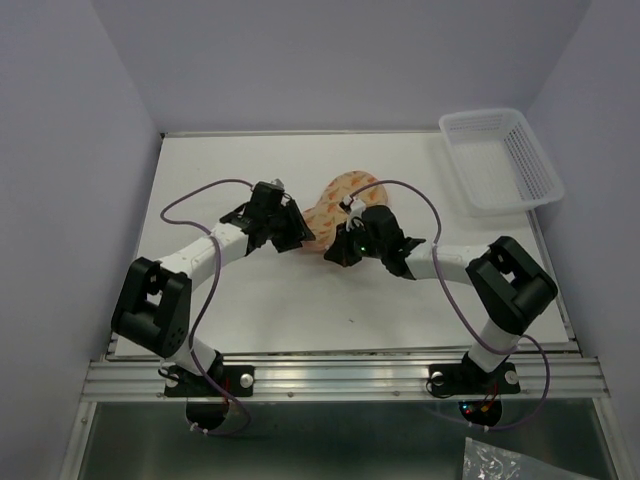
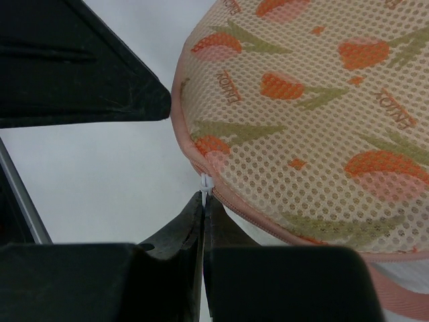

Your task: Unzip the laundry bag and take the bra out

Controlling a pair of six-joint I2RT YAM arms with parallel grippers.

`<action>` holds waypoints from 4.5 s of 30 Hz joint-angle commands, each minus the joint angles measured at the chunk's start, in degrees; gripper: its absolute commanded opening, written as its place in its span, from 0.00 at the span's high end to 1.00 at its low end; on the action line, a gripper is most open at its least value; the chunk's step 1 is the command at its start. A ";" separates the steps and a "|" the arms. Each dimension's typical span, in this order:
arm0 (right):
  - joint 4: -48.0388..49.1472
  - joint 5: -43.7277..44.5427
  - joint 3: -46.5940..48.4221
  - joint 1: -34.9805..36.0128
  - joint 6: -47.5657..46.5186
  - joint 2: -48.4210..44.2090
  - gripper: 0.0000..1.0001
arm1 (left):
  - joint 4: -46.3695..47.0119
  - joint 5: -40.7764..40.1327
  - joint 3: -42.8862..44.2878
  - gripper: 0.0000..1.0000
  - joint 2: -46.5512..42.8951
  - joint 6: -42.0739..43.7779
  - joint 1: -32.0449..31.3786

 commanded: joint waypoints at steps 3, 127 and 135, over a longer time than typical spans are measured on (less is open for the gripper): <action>6.06 4.42 -0.13 3.85 2.82 -0.92 0.99 | 5.30 -3.28 -4.92 0.44 -2.03 -14.59 -1.07; 4.13 -1.47 4.44 3.07 12.05 1.63 0.99 | 17.87 4.19 -5.80 0.58 6.40 -18.99 0.51; 5.98 -0.06 4.09 3.07 14.34 1.54 0.99 | 17.08 4.19 -5.71 1.00 6.58 -18.73 0.42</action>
